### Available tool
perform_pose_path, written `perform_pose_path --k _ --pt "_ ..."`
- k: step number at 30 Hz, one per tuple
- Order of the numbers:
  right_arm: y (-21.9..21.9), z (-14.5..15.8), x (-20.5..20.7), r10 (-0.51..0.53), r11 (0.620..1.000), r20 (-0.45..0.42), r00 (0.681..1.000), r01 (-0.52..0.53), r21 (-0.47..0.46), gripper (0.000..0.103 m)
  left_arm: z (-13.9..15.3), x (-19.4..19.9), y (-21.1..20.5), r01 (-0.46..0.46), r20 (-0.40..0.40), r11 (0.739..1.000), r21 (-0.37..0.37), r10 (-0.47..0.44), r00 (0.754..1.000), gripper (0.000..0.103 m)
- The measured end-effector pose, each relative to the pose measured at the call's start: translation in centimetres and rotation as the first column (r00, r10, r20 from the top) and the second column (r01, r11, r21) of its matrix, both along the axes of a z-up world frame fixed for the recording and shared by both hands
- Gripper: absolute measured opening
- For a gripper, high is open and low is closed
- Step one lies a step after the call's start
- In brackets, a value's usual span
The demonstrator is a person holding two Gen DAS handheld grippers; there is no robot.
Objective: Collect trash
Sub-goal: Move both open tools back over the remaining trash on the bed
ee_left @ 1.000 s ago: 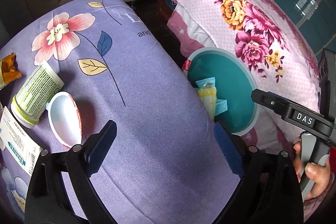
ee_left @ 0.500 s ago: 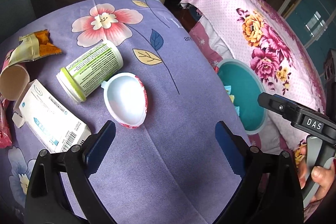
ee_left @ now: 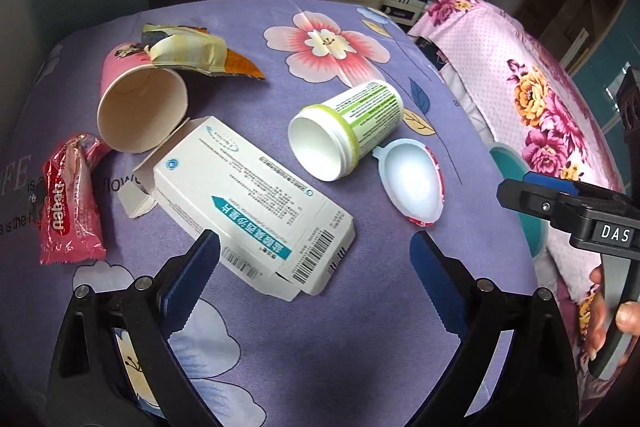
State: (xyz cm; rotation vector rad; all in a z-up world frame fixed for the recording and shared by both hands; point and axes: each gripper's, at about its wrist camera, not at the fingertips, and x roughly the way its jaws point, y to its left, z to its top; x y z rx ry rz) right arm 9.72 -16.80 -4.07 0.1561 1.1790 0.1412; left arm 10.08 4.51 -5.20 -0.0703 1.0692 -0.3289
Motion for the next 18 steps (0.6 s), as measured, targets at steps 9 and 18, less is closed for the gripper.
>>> perform_pose_path --k 9,18 --pt "5.4 -2.5 3.7 0.08 0.994 -0.042 0.996 -0.083 -0.067 0.077 -0.6 0.9 4.5 -0.041 0.022 0.998 0.045 0.04 0.999 0.096" --pt "7.0 -4.4 4.9 0.108 0.987 -0.06 0.992 -0.114 -0.113 0.074 -1.3 1.6 5.6 -0.049 0.008 0.998 0.043 0.049 0.999 0.096"
